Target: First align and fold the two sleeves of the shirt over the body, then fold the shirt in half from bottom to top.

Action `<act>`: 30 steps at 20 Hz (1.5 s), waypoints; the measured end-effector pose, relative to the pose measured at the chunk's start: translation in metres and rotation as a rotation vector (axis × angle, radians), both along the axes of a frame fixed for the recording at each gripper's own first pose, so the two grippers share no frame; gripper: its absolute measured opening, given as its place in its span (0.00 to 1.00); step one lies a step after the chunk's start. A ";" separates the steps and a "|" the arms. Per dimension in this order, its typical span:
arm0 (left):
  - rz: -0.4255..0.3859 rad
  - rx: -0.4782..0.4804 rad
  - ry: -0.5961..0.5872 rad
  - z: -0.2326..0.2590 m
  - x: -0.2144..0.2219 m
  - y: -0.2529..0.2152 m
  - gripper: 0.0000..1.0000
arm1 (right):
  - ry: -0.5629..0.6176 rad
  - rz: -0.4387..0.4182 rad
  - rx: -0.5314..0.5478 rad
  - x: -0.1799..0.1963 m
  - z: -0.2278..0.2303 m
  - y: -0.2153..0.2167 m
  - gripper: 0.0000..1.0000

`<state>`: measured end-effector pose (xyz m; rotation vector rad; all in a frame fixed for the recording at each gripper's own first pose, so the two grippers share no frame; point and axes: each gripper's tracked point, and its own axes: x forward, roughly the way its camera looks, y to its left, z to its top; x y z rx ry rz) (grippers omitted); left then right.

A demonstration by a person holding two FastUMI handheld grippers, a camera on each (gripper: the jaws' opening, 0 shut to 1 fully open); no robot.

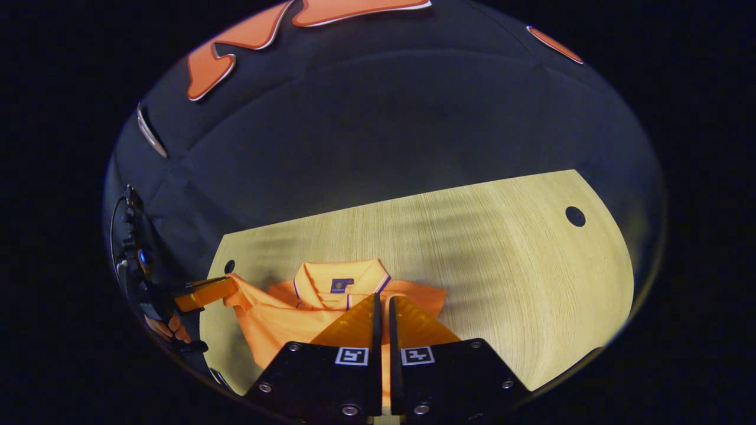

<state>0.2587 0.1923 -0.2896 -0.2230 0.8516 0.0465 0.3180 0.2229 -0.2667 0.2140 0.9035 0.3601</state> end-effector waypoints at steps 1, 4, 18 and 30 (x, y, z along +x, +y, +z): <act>0.015 0.021 -0.006 0.000 0.002 0.007 0.07 | -0.001 -0.011 -0.006 0.002 0.001 -0.002 0.06; 0.048 0.007 -0.003 0.007 -0.008 0.008 0.57 | -0.041 0.014 -0.008 0.002 0.004 0.000 0.38; 0.183 0.107 -0.401 0.162 -0.091 -0.015 0.97 | -0.542 0.014 -0.044 -0.081 0.145 -0.035 0.99; 0.276 0.177 -0.538 0.211 -0.228 -0.105 0.98 | -0.689 0.063 0.013 -0.213 0.200 -0.075 0.98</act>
